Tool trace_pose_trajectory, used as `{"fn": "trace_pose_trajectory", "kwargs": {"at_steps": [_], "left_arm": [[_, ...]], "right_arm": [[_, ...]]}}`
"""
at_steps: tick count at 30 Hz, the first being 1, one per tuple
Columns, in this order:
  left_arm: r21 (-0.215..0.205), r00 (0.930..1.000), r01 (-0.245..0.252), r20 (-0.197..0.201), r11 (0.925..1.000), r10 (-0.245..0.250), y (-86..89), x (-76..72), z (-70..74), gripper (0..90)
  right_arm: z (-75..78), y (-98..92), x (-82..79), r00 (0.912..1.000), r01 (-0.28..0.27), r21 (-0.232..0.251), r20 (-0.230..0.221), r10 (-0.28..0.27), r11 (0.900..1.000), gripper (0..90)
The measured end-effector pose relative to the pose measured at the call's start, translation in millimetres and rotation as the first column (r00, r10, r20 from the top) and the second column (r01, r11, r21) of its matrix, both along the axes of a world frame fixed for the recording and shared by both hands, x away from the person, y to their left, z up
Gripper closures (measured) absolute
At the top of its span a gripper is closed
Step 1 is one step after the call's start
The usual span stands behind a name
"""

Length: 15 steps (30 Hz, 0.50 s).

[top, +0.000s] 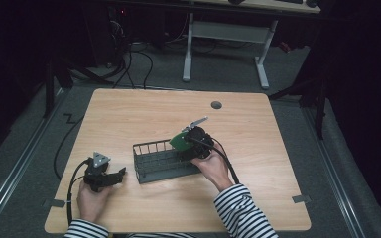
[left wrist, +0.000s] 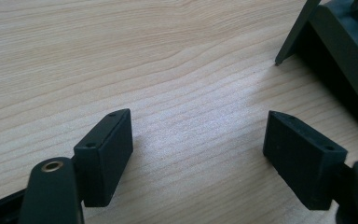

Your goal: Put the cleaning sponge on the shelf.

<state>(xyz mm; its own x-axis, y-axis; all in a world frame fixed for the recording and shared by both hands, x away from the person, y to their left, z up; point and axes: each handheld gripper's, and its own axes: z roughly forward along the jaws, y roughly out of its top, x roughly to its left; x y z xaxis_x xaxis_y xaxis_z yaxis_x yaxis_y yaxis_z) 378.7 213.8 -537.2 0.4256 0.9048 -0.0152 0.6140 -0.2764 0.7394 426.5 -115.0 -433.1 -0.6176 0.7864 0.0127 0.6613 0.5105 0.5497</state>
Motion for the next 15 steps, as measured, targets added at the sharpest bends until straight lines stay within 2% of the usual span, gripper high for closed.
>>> {"fn": "trace_pose_trajectory", "kwargs": {"at_steps": [2, 3, 6, 15], "left_arm": [[0.000, 1.0000, 0.000, 0.000, 1.0000, 0.000, 0.0, 0.0, 0.0, 24.6], [0.000, 1.0000, -0.001, 0.001, 1.0000, 0.001, -0.1, 0.0, 0.0, 24.6], [0.000, 1.0000, -0.001, 0.001, 1.0000, 0.001, -0.1, 0.0, -0.1, 24.6], [0.001, 1.0000, -0.001, 0.000, 1.0000, 0.001, -0.1, 0.0, 0.0, 24.6]], "right_arm": [[1.2, -2.1, 0.5, 0.9997, -0.020, -0.004, 0.016, 0.020, 1.000, 21.8], [2.3, -2.7, -1.2, 0.9999, -0.009, 0.003, 0.011, 0.009, 1.000, 21.6], [7.0, -8.0, -2.9, 0.9993, -0.018, 0.012, 0.033, 0.018, 1.000, 21.5], [21.1, -28.3, -12.6, 0.9972, 0.002, 0.073, 0.074, -0.007, 0.997, 23.0]]}}
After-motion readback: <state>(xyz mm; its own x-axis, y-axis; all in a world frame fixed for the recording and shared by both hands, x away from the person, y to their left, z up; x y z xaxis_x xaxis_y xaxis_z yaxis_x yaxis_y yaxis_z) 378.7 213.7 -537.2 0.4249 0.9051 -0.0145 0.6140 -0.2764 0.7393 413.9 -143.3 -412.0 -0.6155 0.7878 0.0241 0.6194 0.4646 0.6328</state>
